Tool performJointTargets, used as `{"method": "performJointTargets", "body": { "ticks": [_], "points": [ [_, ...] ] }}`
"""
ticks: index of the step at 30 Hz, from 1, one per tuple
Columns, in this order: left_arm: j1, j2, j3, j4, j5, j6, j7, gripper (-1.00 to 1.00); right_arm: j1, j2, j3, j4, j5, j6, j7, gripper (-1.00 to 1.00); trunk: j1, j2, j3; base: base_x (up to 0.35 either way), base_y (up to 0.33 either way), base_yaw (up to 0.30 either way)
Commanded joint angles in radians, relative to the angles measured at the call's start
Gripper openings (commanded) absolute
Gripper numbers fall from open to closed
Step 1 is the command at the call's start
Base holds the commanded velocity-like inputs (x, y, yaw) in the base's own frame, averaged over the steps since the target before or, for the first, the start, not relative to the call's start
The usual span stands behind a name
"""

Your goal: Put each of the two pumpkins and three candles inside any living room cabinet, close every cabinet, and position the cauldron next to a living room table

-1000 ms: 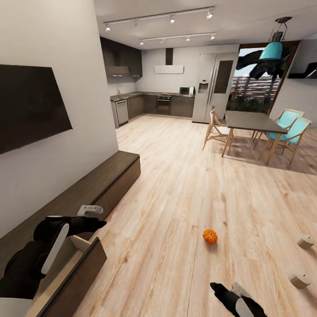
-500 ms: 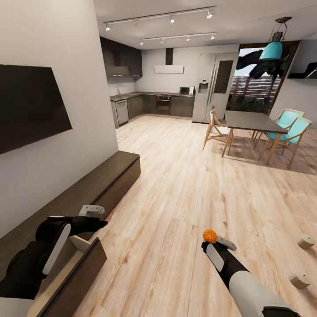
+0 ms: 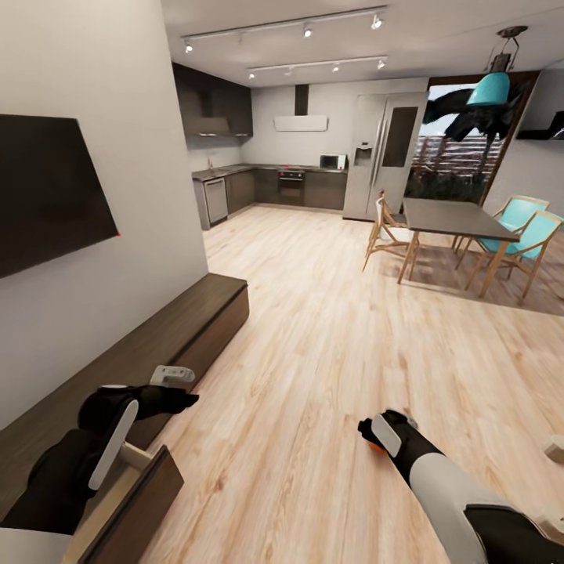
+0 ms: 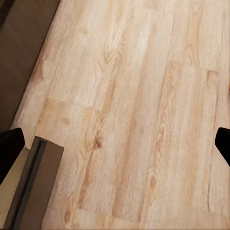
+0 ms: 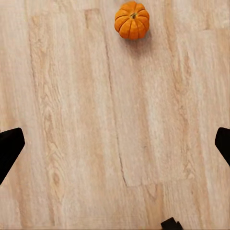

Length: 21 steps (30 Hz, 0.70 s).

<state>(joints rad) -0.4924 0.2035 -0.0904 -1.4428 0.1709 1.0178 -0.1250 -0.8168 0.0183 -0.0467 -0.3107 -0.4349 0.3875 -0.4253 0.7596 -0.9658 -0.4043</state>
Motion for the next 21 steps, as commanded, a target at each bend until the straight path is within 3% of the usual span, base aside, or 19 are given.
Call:
{"method": "performJointTargets", "body": {
  "ticks": [1, 5, 10, 17, 21],
  "points": [
    [-0.001, 0.000, -0.002, -0.001, 0.003, 0.004, 0.004, 1.00, -0.001, 0.000, -0.005, -0.002, -0.002, 0.005, -0.002, 1.00, 0.001, -0.001, -0.001, 0.334, 0.000, 0.000],
    [-0.001, -0.002, -0.016, -0.001, 0.003, 0.004, 0.011, 1.00, -0.002, -0.010, -0.005, -0.001, -0.002, 0.019, 0.010, 1.00, 0.001, -0.001, -0.001, 0.335, 0.000, 0.000],
    [-0.001, -0.004, -0.022, -0.001, 0.004, 0.004, 0.013, 1.00, -0.002, -0.016, -0.005, -0.002, -0.002, 0.087, 0.044, 1.00, 0.001, -0.001, -0.001, 0.335, 0.000, 0.000],
    [-0.001, -0.005, -0.023, -0.001, 0.004, 0.003, 0.013, 1.00, -0.002, -0.028, -0.006, -0.002, -0.003, 0.103, 0.051, 1.00, 0.001, -0.001, -0.001, 0.324, 0.000, 0.000],
    [-0.001, -0.011, -0.030, -0.001, 0.004, 0.002, 0.012, 1.00, -0.002, -0.049, -0.008, -0.001, -0.003, 0.104, 0.051, 1.00, 0.001, -0.001, -0.001, 0.190, 0.000, 0.000]
  ]
}}
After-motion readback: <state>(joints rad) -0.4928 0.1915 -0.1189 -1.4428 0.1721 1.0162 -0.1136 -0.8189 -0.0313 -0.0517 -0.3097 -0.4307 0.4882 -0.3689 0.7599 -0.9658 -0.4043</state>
